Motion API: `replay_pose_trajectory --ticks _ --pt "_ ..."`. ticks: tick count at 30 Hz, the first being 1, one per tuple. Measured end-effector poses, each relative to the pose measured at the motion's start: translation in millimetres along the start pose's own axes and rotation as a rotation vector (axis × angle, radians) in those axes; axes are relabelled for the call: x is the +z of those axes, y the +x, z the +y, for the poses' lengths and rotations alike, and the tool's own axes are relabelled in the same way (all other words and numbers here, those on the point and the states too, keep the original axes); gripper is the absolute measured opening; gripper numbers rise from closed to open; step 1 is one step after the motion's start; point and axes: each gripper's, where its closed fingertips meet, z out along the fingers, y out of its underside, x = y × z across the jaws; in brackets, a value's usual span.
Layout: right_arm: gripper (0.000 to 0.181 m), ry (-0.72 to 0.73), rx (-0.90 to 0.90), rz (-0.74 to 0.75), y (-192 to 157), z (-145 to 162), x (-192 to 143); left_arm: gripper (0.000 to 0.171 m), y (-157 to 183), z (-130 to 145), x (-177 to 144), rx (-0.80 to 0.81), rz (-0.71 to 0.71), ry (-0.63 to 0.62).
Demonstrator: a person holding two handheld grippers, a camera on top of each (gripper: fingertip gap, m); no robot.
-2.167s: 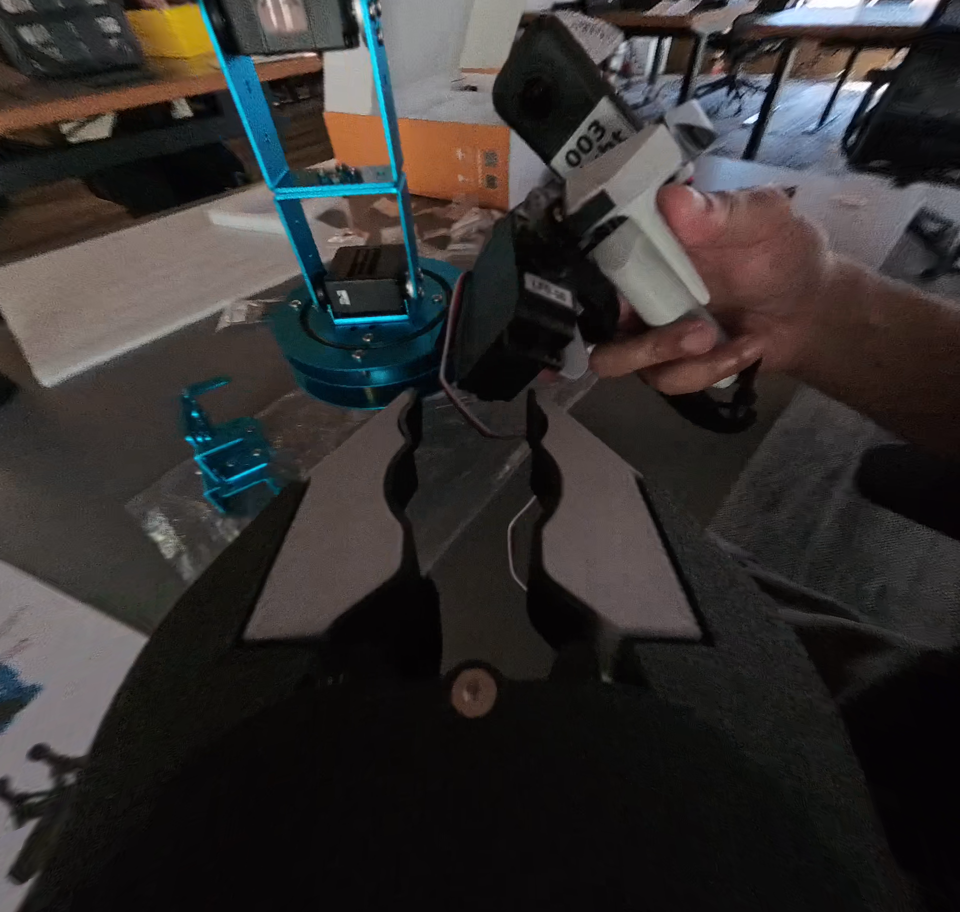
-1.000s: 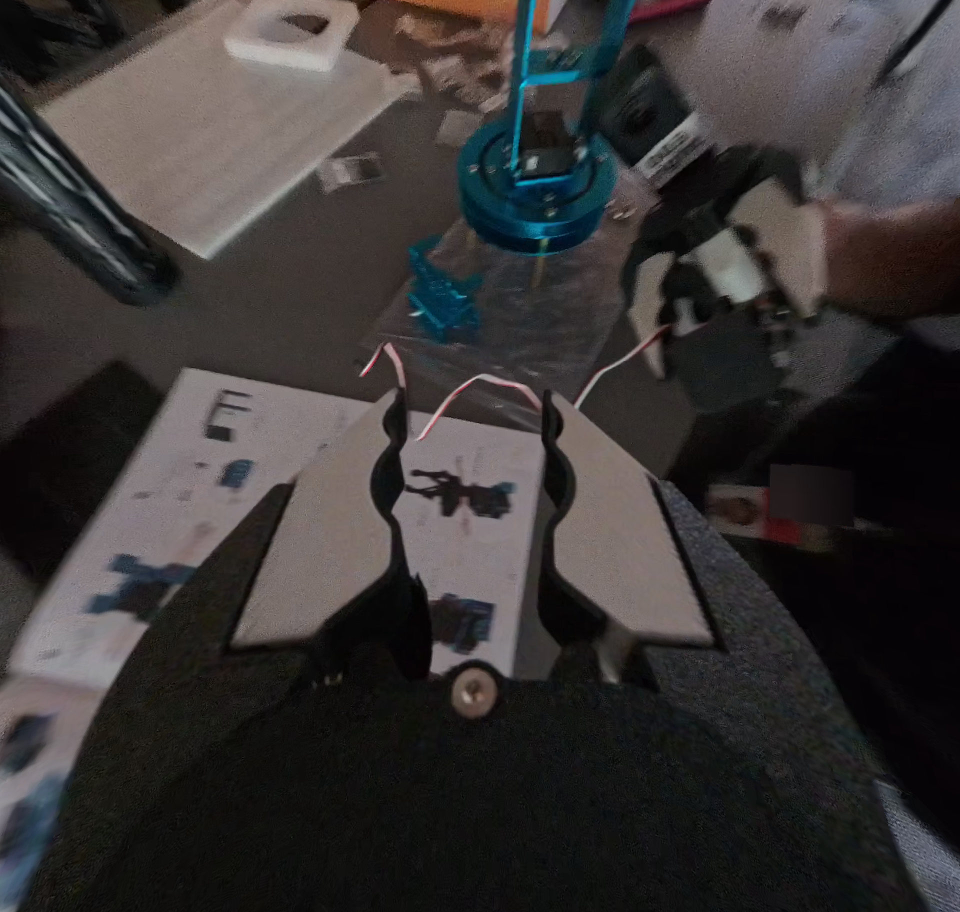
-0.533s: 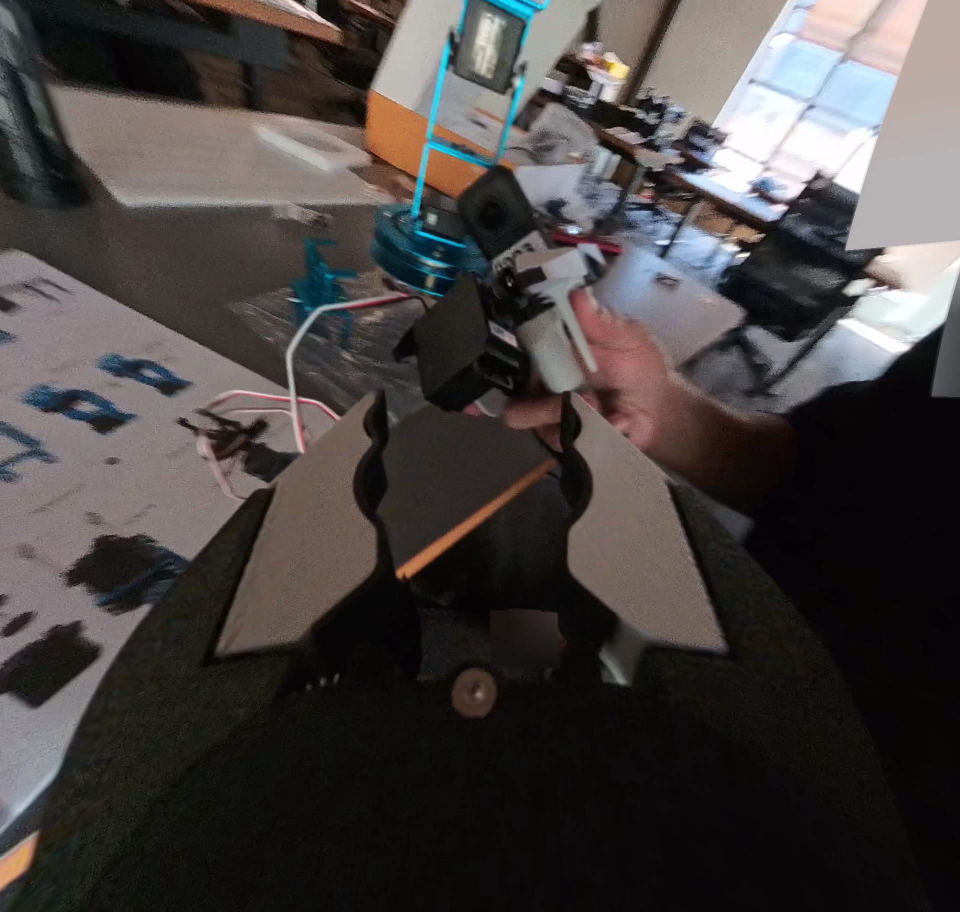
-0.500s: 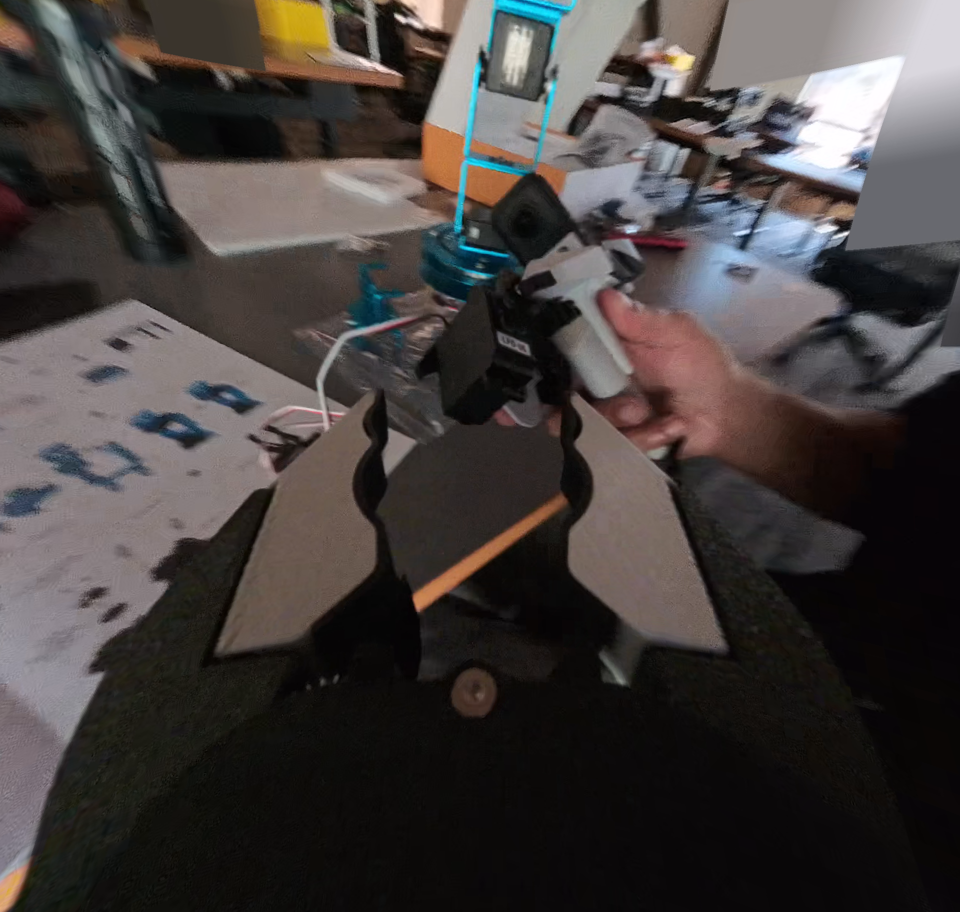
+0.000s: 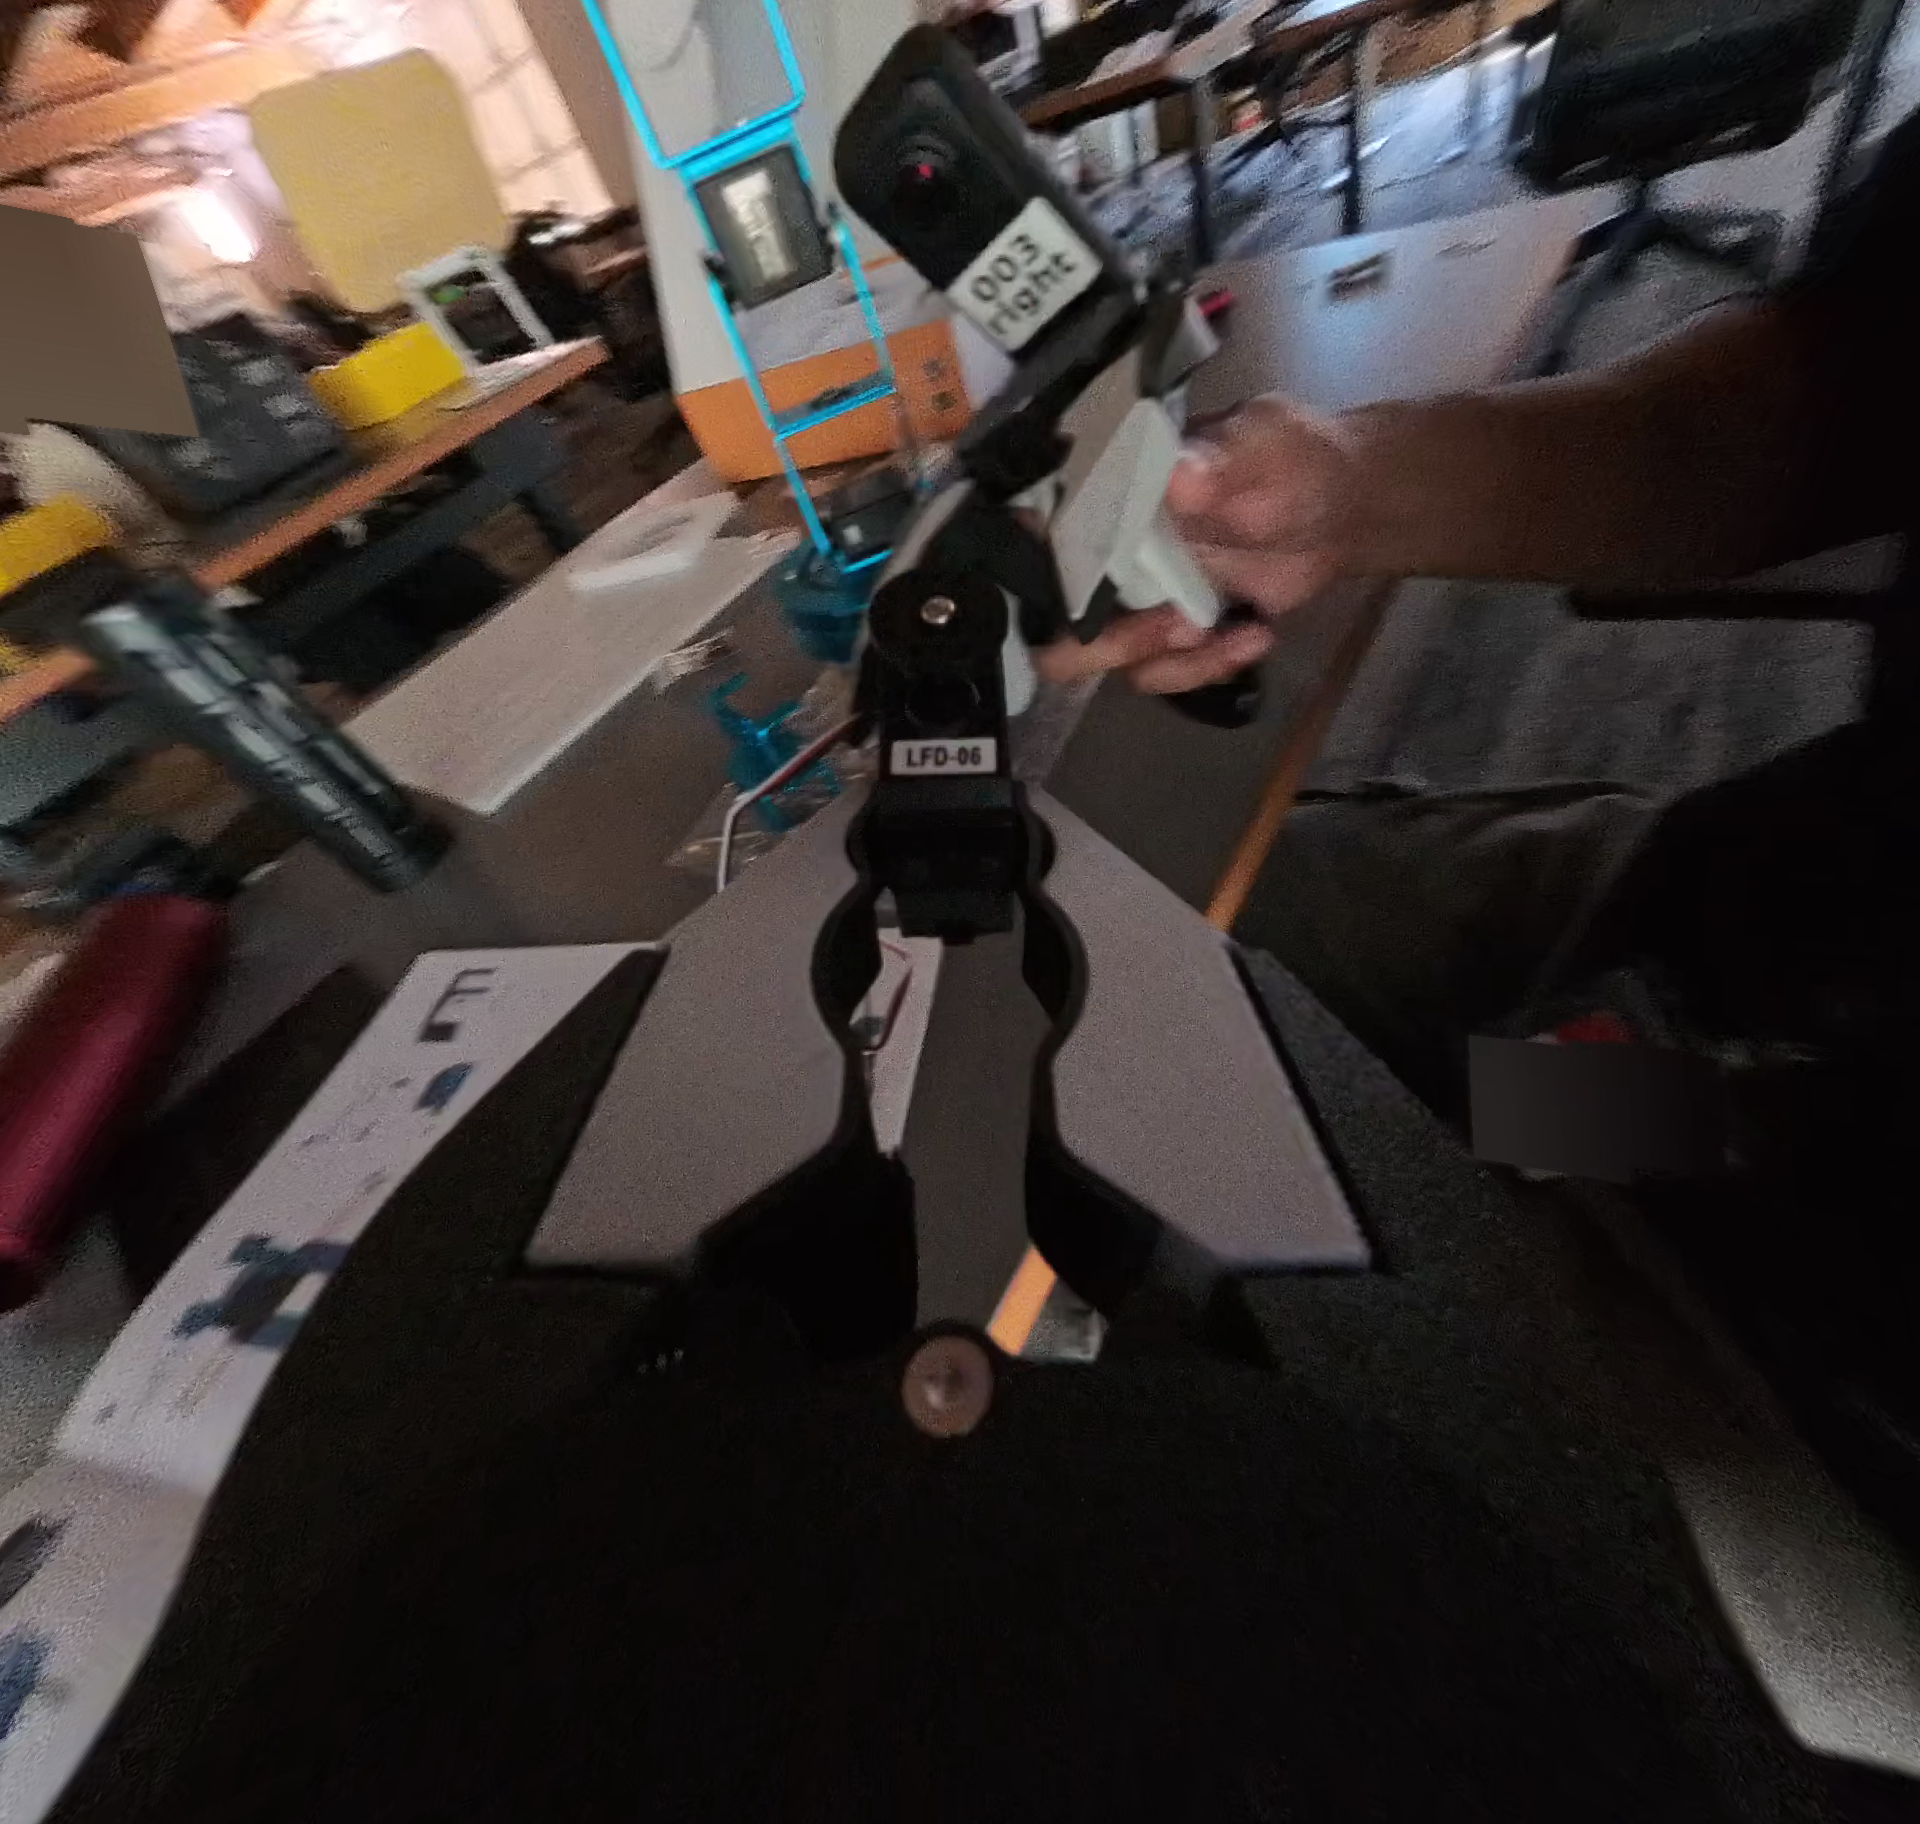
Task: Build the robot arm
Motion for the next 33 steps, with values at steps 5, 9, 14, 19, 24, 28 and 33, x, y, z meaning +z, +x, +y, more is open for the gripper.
replay_pose_trajectory --ticks 5,9,14,19,24,28,33 --pt "0.06 -0.168 -0.404 -0.094 -3.5 -20.1 20.0 0.02 9.1 -32.2 -18.2 -0.083 0.262 0.051" --pt "0.048 -0.333 -0.444 -0.289 -20.8 -2.4 51.4 0.02 9.5 -46.4 -20.8 -0.105 0.317 0.055" --pt "0.0 -0.469 -0.582 0.061 39.3 -14.0 52.1 0.021 -6.3 -49.2 -32.4 -0.044 0.204 0.0" --pt "0.0 -0.342 -0.643 0.326 55.4 -109.1 24.9 0.021 -31.6 -51.6 -43.7 0.017 0.1 -0.054" --pt "0.078 -0.456 -0.496 -0.109 8.7 -75.4 51.1 0.021 -17.3 -103.6 -44.2 -0.044 0.341 0.11" --pt "0.031 -0.299 -0.349 -0.355 -16.0 -56.9 76.2 0.021 -33.7 -141.5 -43.1 -0.175 0.434 0.217" --pt "0.0 -0.248 -0.355 -0.121 22.7 -86.9 66.0 0.021 -62.4 -148.5 -55.7 -0.264 0.399 0.258"
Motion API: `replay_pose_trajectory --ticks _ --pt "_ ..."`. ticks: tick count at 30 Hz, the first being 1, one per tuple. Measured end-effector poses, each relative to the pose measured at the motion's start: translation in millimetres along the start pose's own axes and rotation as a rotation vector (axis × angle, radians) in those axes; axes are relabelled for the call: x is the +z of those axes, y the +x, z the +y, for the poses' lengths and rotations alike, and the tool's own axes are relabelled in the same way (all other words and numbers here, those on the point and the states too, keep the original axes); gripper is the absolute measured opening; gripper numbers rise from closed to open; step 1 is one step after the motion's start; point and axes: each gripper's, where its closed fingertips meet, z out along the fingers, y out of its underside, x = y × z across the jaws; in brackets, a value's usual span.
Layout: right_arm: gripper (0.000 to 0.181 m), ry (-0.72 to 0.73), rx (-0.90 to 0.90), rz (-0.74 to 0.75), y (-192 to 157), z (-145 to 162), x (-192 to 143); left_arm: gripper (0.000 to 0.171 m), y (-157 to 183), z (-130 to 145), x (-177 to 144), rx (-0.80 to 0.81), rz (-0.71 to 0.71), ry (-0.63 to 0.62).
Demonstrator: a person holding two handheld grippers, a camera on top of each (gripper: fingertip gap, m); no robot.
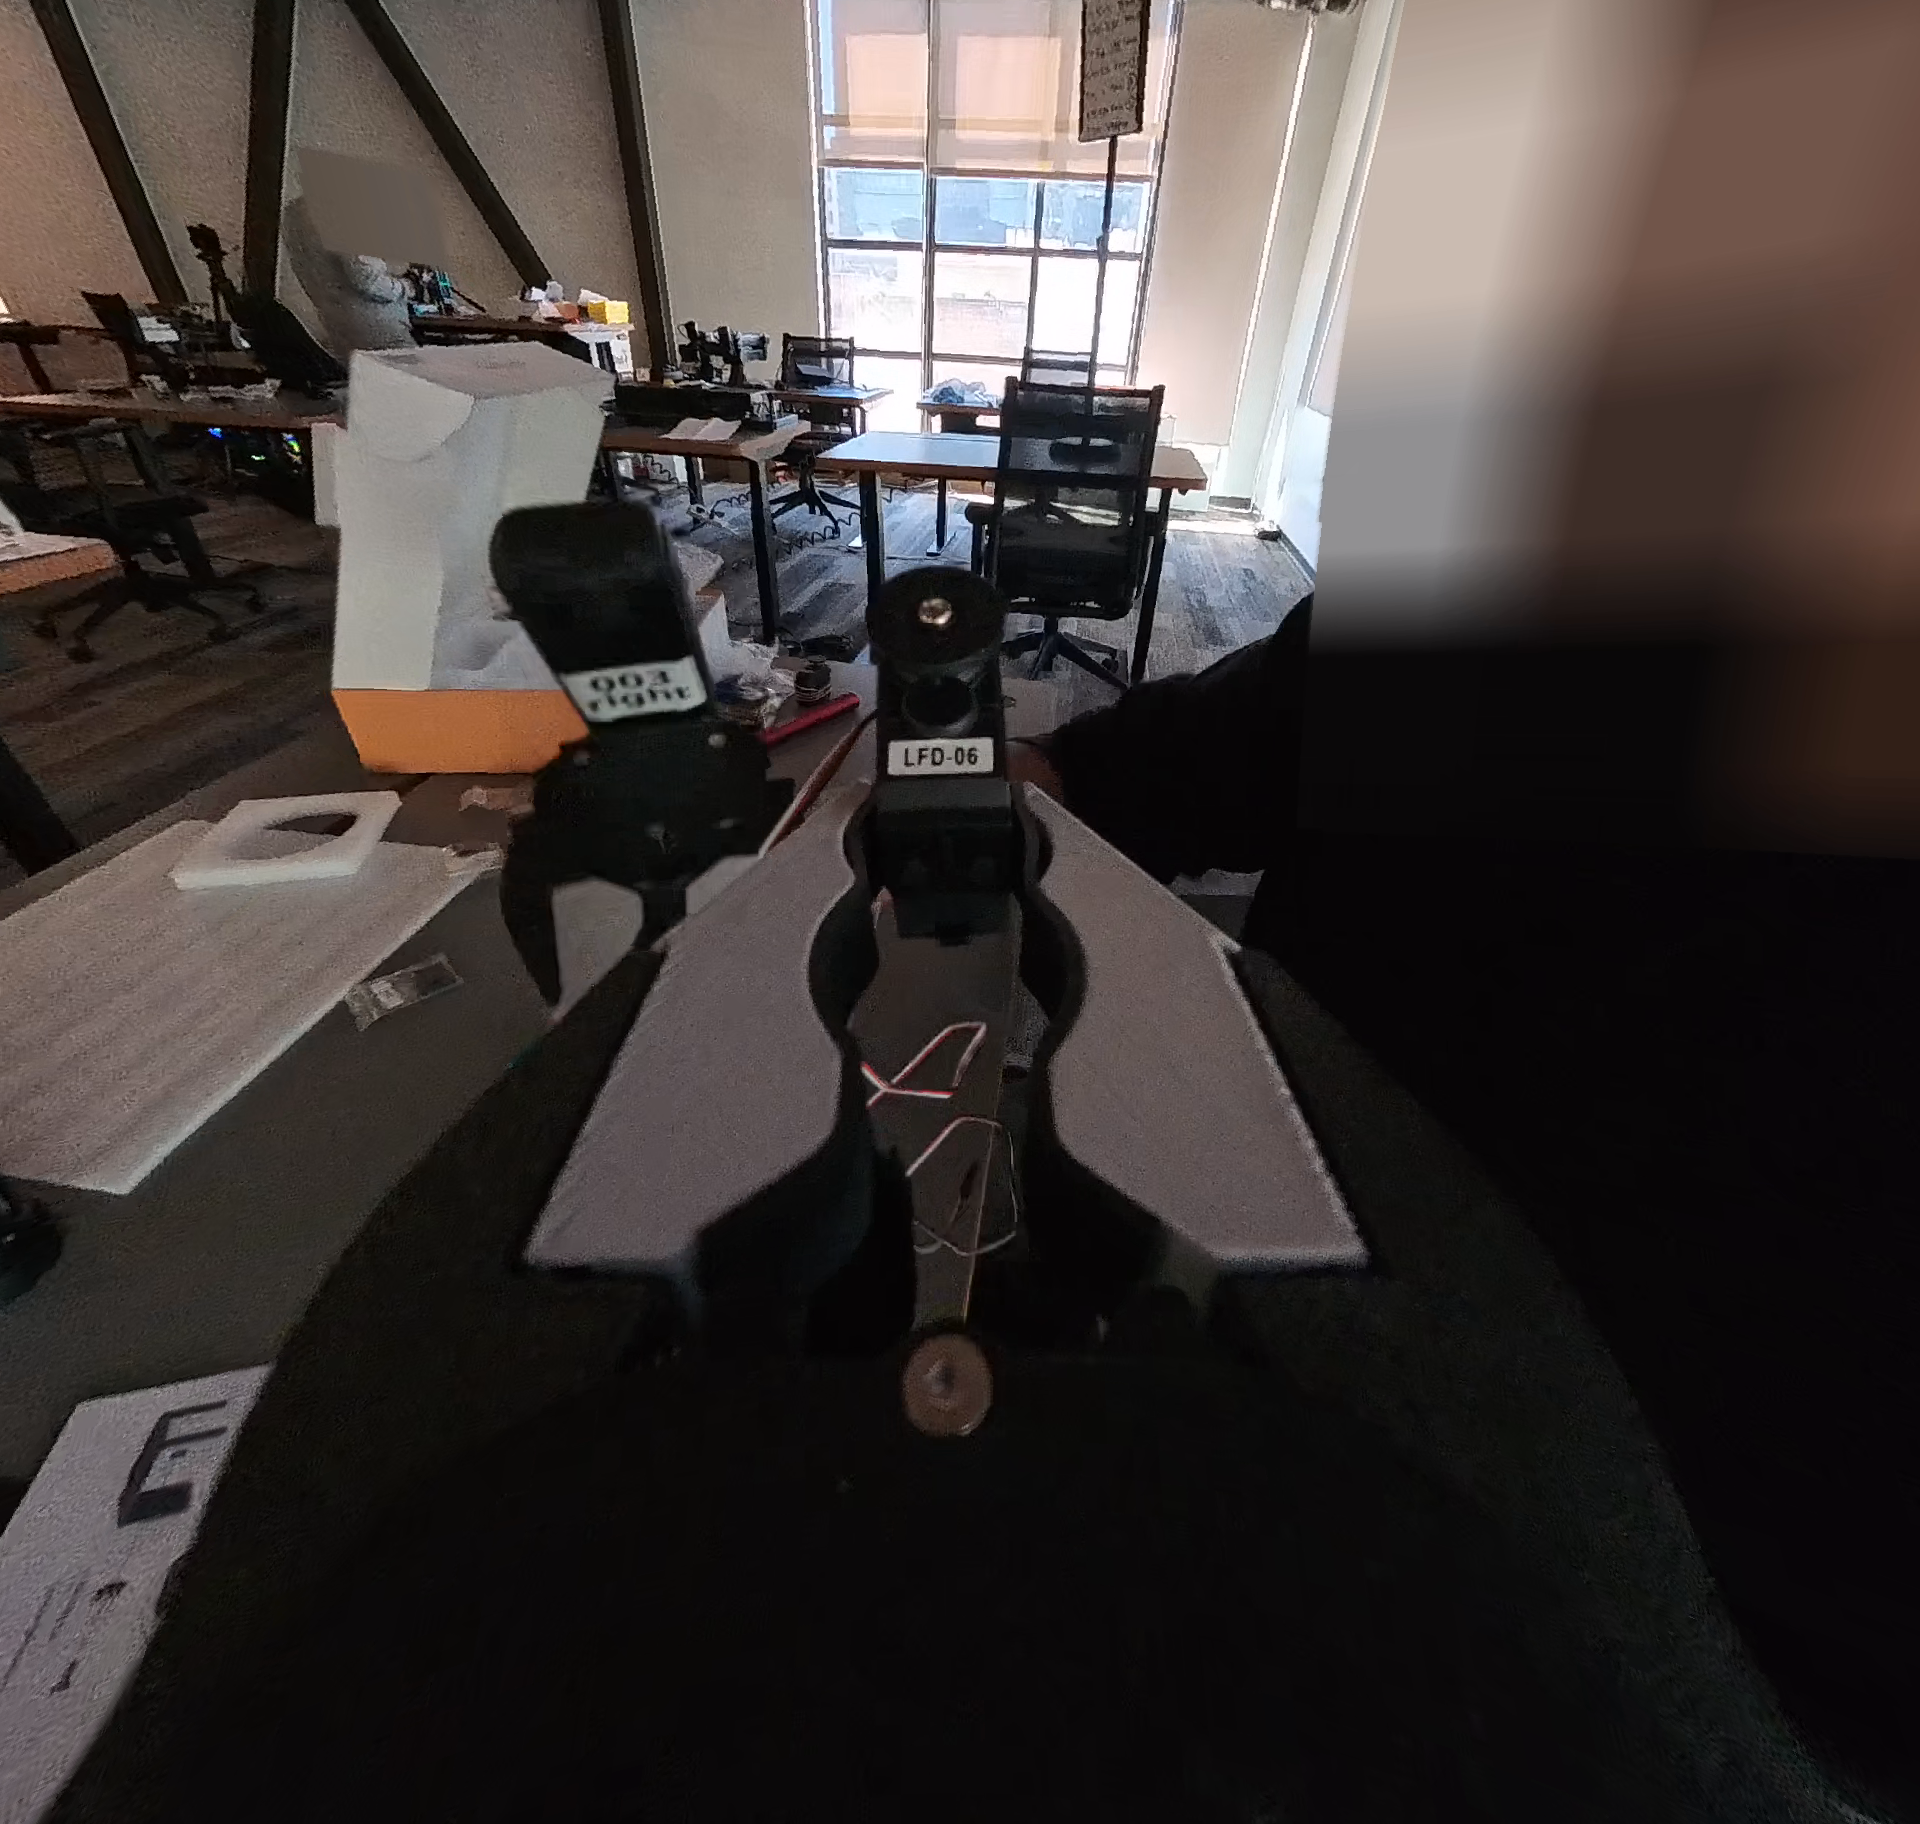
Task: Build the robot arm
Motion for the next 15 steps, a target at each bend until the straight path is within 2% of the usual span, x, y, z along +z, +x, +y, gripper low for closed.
replay_pose_trajectory --ticks 2,3,4,5,6,7,8,10,11,12,13,14,15 --pt "0.0 0.009 0.001 0.203 36.8 -20.9 -25.3 0.02 -6.6 1.0 -7.7 -0.004 -0.025 0.008" --pt "0.0 0.02 0.0 0.212 39.2 -31.9 -35.8 0.021 -9.9 0.1 -11.0 -0.01 -0.032 0.021" --pt "0.0 0.042 0.015 0.15 30.5 -42.4 -41.4 0.02 -13.7 -0.6 -13.7 -0.017 -0.04 0.032" --pt "0.015 0.068 0.05 0.038 16.3 -50.8 -44.1 0.021 -16.0 -0.5 -15.0 -0.024 -0.04 0.039" --pt "0.047 0.073 0.111 -0.1 -2.0 -52.9 -42.2 0.021 -17.4 -0.4 -14.9 -0.032 -0.037 0.043" --pt "0.072 0.049 0.181 -0.2 -14.0 -47.9 -35.4 0.021 -19.4 -0.6 -14.0 -0.037 -0.037 0.046" --pt "0.078 0.005 0.218 -0.206 -12.7 -36.4 -22.6 0.021 -19.9 -0.9 -11.9 -0.042 -0.031 0.049" --pt "0.063 -0.031 0.137 -0.156 -6.5 -16.5 7.6 0.021 -17.6 -1.8 -4.1 -0.052 -0.004 0.049" --pt "0.05 -0.033 0.1 -0.149 -5.7 -11.6 19.9 0.021 -16.1 -1.9 0.1 -0.054 0.006 0.046" --pt "0.034 -0.034 0.083 -0.143 -3.8 -11.0 28.7 0.021 -14.6 -1.5 3.7 -0.055 0.014 0.038" --pt "0.009 -0.05 0.079 -0.12 3.3 -10.3 33.8 0.021 -13.5 -0.5 5.5 -0.055 0.016 0.027" --pt "0.001 -0.08 0.085 -0.057 19.0 -10.2 34.7 0.021 -15.1 2.1 5.1 -0.048 -0.002 0.01" --pt "0.001 -0.099 0.098 0.034 39.1 -15.0 30.0 0.021 -20.8 7.9 3.1 -0.036 -0.044 -0.021"
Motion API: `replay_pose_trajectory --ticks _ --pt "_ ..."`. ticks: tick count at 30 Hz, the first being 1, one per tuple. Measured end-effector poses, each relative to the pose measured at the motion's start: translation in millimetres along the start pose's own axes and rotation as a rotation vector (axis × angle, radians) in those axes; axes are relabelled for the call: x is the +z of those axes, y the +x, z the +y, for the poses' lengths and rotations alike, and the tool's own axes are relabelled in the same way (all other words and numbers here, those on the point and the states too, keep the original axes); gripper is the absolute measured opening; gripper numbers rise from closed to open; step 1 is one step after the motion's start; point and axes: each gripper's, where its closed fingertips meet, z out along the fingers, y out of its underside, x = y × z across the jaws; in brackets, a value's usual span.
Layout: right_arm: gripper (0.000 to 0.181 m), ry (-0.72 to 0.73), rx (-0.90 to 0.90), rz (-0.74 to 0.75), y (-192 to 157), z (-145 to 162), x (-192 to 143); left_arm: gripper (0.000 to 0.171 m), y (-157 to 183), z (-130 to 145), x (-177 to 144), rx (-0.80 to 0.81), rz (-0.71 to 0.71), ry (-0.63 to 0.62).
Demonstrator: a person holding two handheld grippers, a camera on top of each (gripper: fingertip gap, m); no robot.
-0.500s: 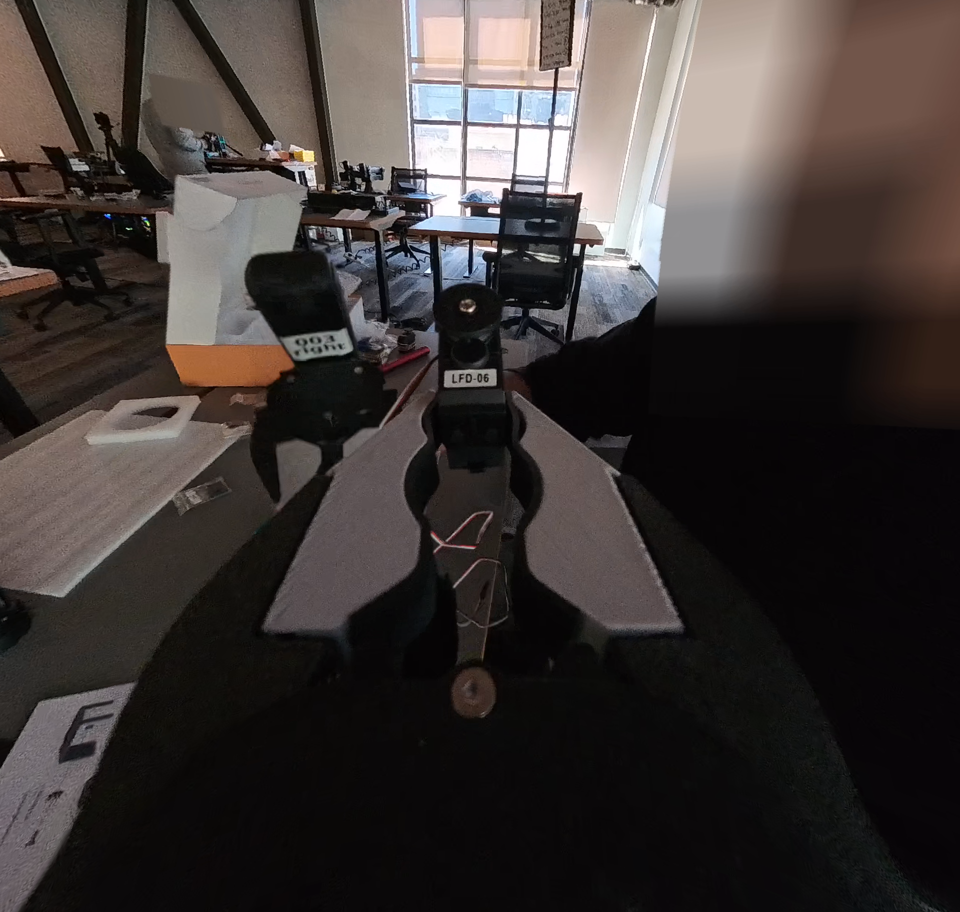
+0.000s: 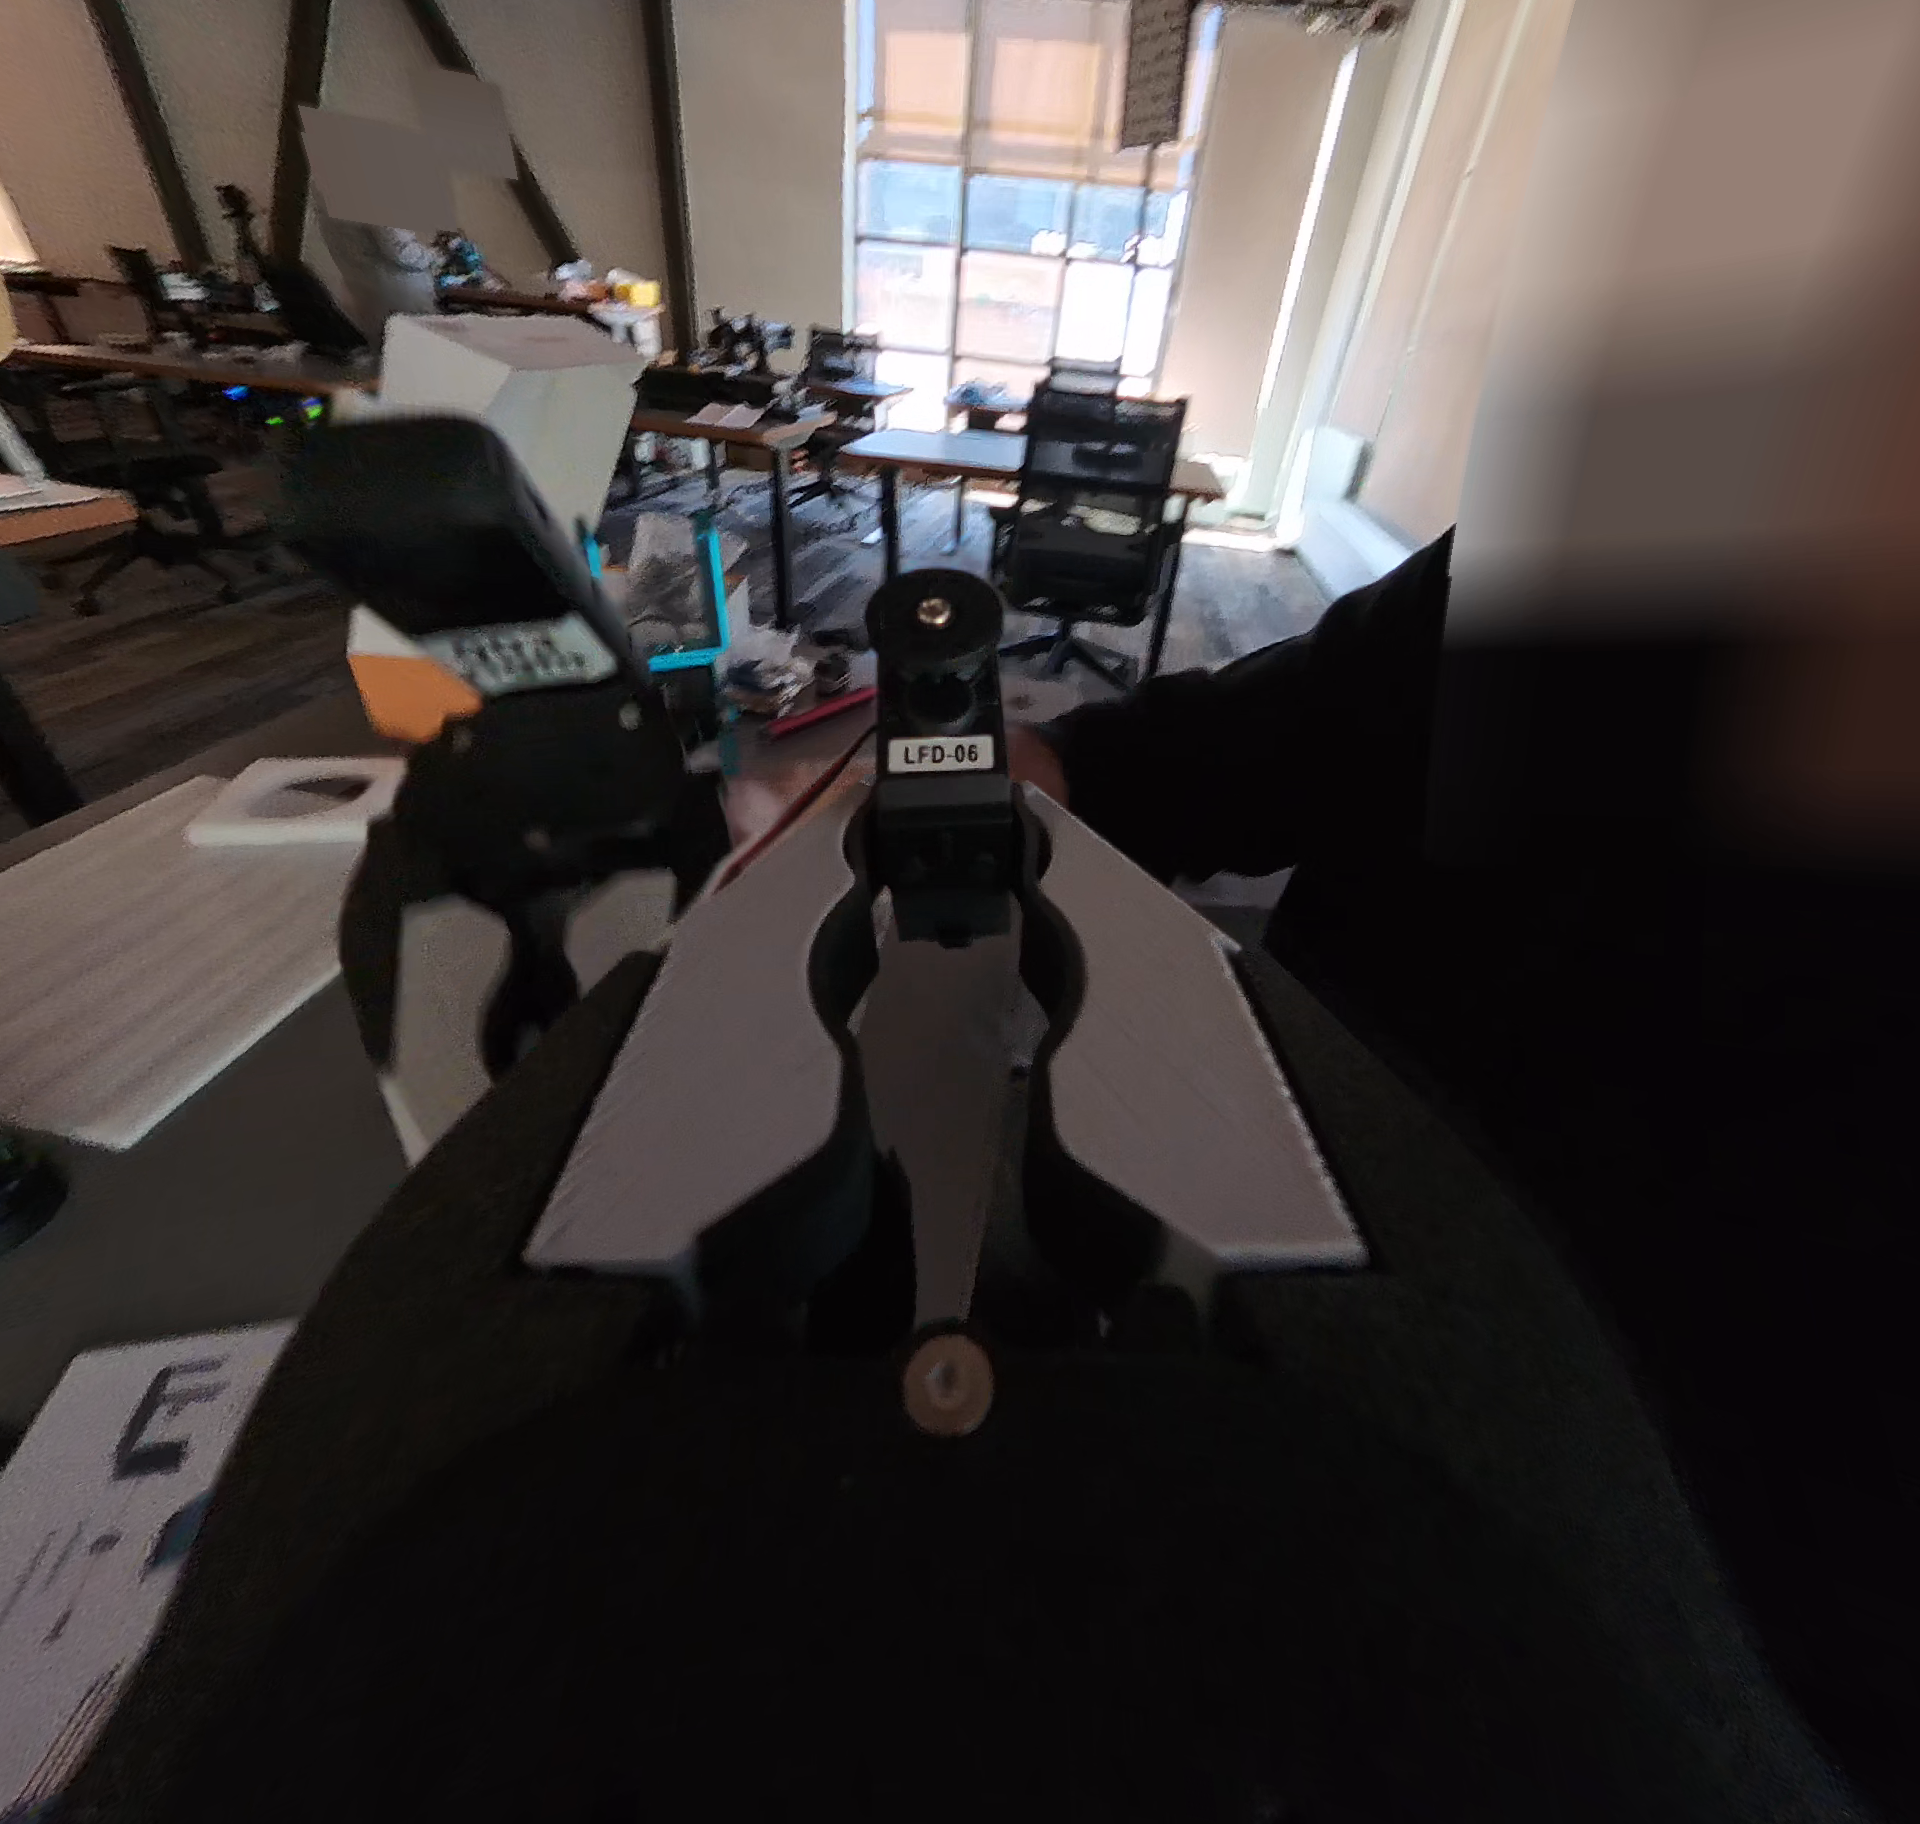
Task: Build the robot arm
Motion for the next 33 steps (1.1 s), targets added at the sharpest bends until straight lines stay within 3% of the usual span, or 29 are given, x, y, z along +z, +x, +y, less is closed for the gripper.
replay_pose_trajectory --ticks 2,5,7,9,12,14,16,20,24,27,30,33 --pt "0.001 -0.034 0.005 0.284 53.2 -13.9 -28.3 0.021 -17.7 18.0 -9.1 0.038 -0.153 -0.086" --pt "0.001 -0.275 -0.13 0.743 114.8 -25.0 -98.2 0.021 -71.7 45.5 -42.8 0.098 -0.533 -0.211" --pt "0.001 -0.565 -0.28 0.87 123.4 -22.2 -123.3 0.021 -109.4 56.7 -69.6 0.131 -0.79 -0.239" --pt "0.0 -0.851 -0.486 0.931 132.1 -15.2 -133.0 0.021 -137.4 66.1 -80.9 0.142 -0.953 -0.233" --pt "0.0 -1.318 -0.642 0.81 147.6 37.3 -148.8 0.021 -165.4 78.1 -68.4 0.198 -1.074 -0.227" --pt "0.0 -1.506 -0.685 0.747 168.2 67.0 -167.0 0.02 -169.7 86.6 -38.1 0.251 -1.03 -0.213" --pt "0.0 -1.597 -0.623 0.657 184.9 94.7 -184.2 0.02 -179.6 102.6 -15.5 0.269 -1.064 -0.246" --pt "0.0 -1.654 -0.398 0.432 180.0 131.1 -212.0 0.021 -194.0 129.1 26.9 0.182 -1.054 -0.227" --pt "0.0 -1.778 -0.243 0.371 150.8 122.5 -255.0 0.02 -194.4 139.8 62.9 0.137 -0.975 -0.201" --pt "0.0 -1.753 -0.245 0.305 131.3 118.1 -260.4 0.021 -191.9 145.9 80.0 0.152 -0.962 -0.21" --pt "0.0 -1.713 -0.322 0.275 144.3 128.6 -268.3 0.021 -179.2 151.2 101.8 0.223 -0.942 -0.238" --pt "0.0 -1.587 -0.279 0.231 160.6 156.3 -265.0 0.021 -167.9 162.7 119.6 0.377 -0.977 -0.368"
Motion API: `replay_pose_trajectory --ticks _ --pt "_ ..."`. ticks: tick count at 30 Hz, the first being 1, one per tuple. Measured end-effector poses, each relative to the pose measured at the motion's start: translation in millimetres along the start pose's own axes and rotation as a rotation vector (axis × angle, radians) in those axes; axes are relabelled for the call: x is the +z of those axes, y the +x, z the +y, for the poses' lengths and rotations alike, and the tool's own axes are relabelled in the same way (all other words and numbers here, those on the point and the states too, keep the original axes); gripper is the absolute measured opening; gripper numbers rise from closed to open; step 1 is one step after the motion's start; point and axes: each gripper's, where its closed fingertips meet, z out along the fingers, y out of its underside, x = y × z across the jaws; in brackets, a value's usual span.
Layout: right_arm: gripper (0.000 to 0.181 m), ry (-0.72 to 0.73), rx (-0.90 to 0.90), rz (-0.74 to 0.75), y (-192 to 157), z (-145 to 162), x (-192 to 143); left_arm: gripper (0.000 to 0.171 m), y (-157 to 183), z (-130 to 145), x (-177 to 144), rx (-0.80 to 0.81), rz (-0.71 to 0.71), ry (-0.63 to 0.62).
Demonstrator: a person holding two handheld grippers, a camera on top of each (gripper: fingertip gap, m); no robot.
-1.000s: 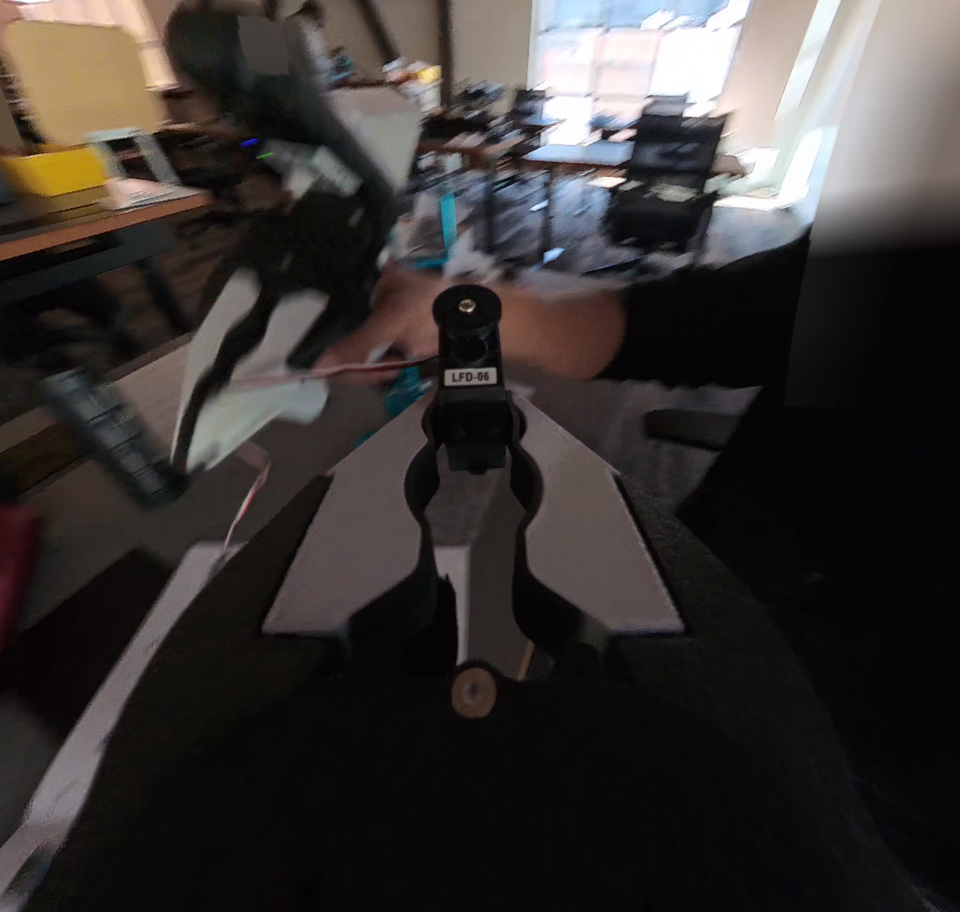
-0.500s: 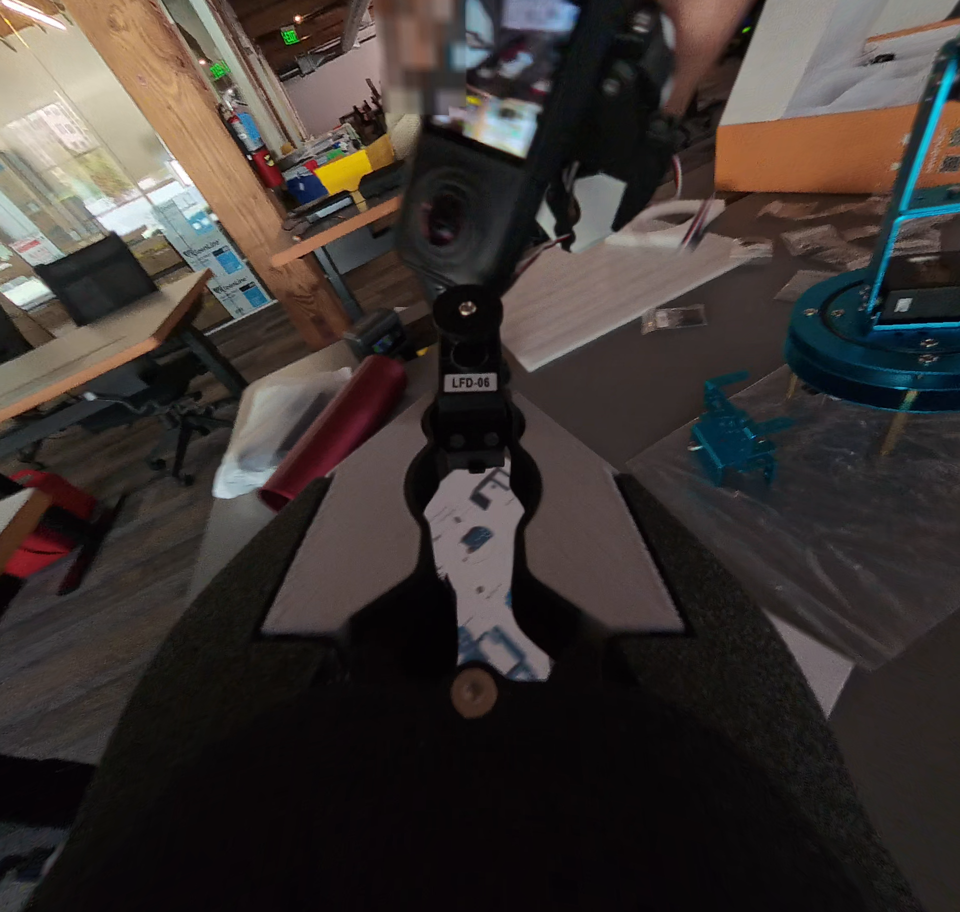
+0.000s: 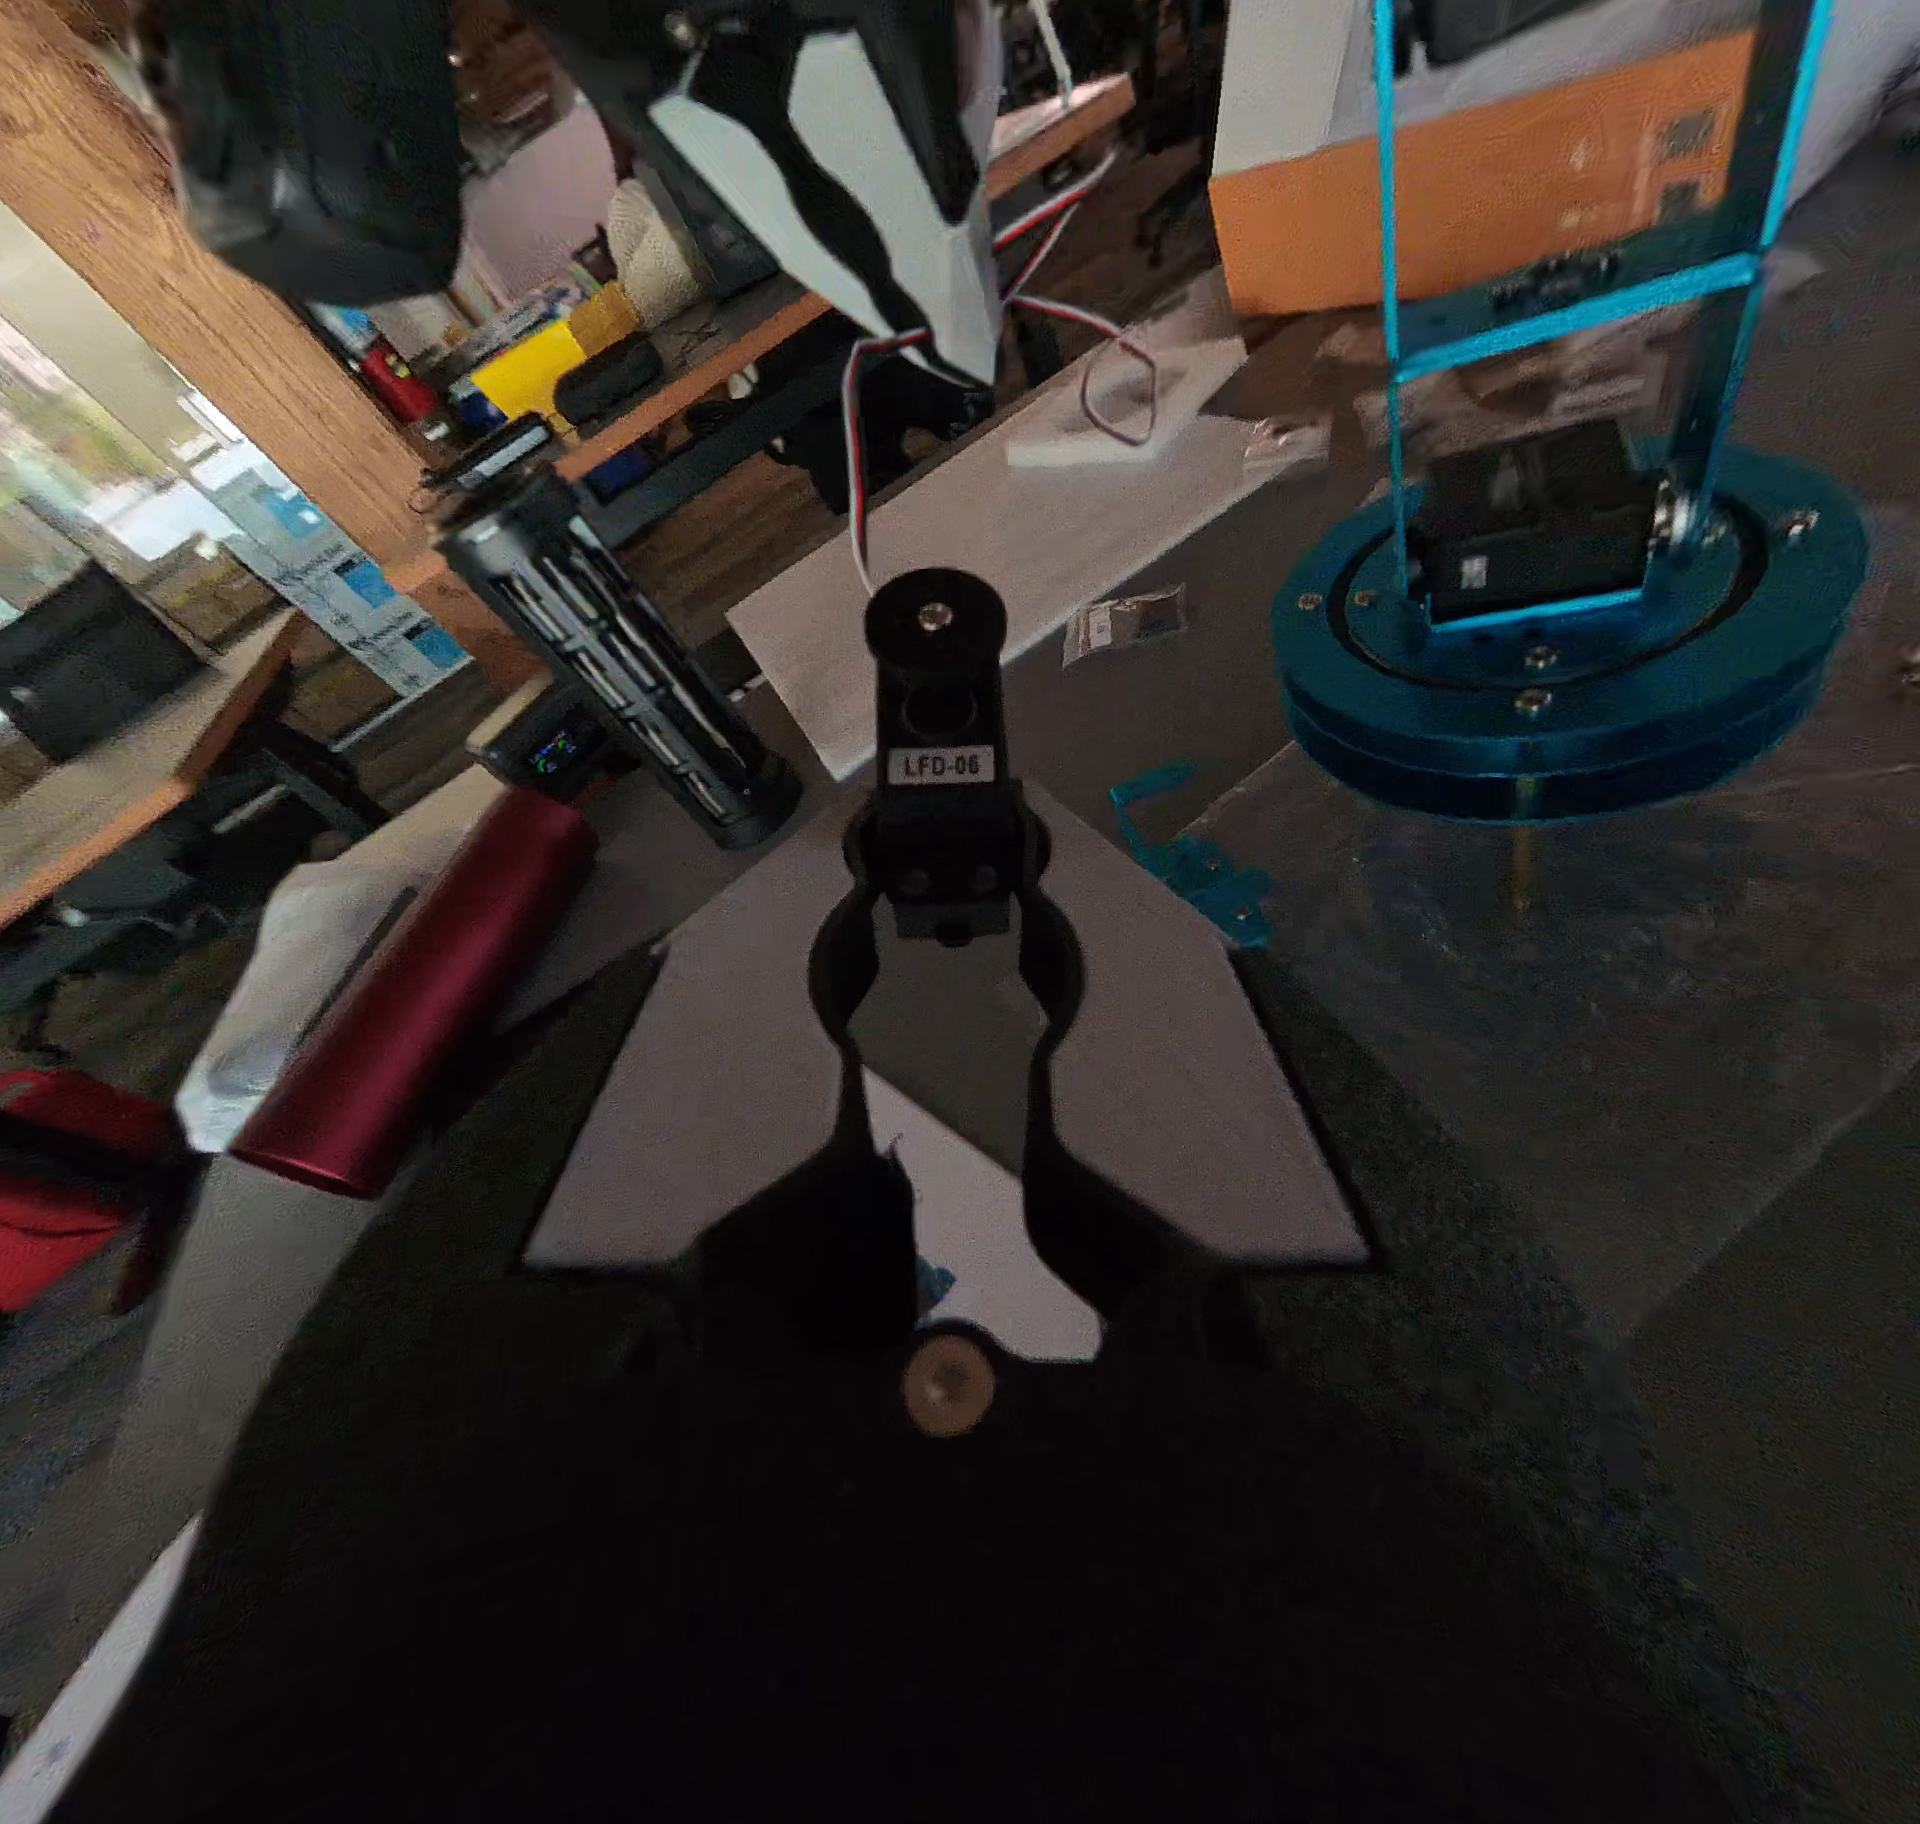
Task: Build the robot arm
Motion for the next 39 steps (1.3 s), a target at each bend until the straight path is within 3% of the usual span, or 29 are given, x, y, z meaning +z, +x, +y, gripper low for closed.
replay_pose_trajectory --ticks 3,9,14,19,24,30,35,39 --pt "0.0 0.193 -0.026 0.002 0.6 -17.4 25.9 0.021 30.1 6.1 2.3 0.202 -0.065 -0.069" --pt "0.0 0.555 -0.095 0.029 -12.3 -50.9 64.5 0.021 96.6 40.2 7.5 0.484 -0.04 -0.199" --pt "0.007 0.631 -0.058 -0.031 -20.4 -46.3 97.1 0.02 116.6 69.3 18.6 0.628 -0.007 -0.293" --pt "0.018 0.717 0.074 -0.026 -16.0 -39.9 96.0 0.021 119.3 79.5 18.3 0.653 0.067 -0.329" --pt "0.032 0.825 0.28 -0.017 -22.4 -15.1 81.7 0.029 117.5 78.9 6.3 0.608 0.134 -0.322" --pt "0.049 1.033 0.697 0.08 -36.2 45.1 55.2 0.041 120.0 76.2 -12.4 0.432 0.235 -0.287" --pt "0.05 1.364 1.027 0.16 -96.6 79.9 19.8 0.049 119.9 62.3 -30.3 0.186 0.326 -0.227" --pt "0.067 1.488 1.024 0.093 -155.7 58.1 27.1 0.05 103.5 39.7 -43.4 -0.104 0.407 -0.137"
